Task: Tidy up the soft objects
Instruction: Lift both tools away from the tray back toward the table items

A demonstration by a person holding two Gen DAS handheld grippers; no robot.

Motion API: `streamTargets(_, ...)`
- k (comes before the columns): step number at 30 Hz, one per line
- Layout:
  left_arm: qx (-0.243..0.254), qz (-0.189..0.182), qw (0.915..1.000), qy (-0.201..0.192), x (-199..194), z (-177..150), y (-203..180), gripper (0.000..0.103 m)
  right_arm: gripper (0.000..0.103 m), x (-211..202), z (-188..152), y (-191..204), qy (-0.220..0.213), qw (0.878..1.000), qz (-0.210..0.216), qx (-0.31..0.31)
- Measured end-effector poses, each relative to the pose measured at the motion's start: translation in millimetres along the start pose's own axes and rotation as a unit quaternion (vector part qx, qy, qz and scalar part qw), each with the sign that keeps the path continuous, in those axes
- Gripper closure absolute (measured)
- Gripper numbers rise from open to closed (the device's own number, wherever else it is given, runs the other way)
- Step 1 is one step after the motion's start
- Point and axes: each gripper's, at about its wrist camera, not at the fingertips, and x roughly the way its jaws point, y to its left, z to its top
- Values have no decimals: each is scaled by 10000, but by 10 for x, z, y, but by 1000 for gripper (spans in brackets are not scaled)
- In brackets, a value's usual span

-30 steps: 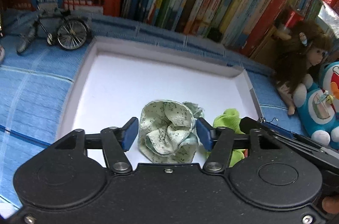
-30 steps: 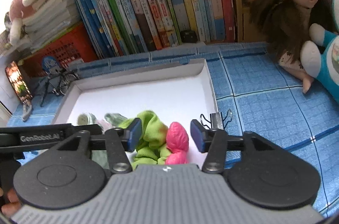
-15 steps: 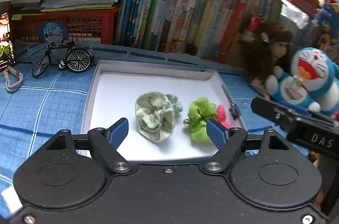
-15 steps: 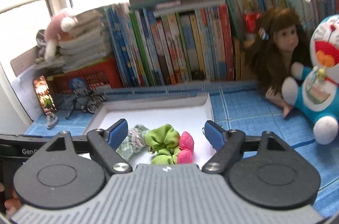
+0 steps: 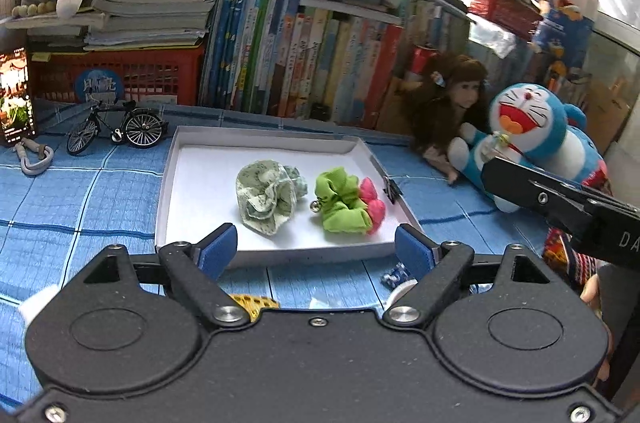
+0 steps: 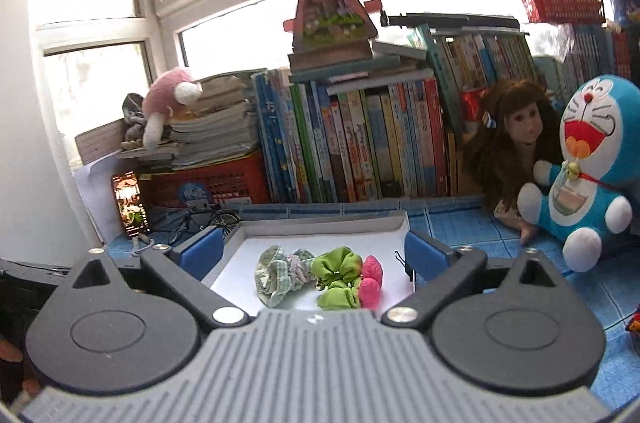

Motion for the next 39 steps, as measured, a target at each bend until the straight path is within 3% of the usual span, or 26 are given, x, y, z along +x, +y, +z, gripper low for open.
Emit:
streamTargets(7,45,-206,9997,-144,-247,-247,-40,16,0,-268,-159,148,-272,9993,-26,-267)
streamTargets(17,63,-136,9987,-496,-501,-636,16,14,0,-490,-435,218,-436,9978,-202,-452)
streamTargets(28,545,274,9938,-926,-723,-1101,46,13,0,-665,-758,232,-609,9956,-539,-474)
streamTargets(32,334,270,9931,-1090,-808,-1340,137,9,0,-695,-917,234,-656,9941,-750,-425)
streamTargets(39,115,703,9897,-1240,-918,-1617,328,9,0,-685,-1206,234,-615,9927,-966,-365)
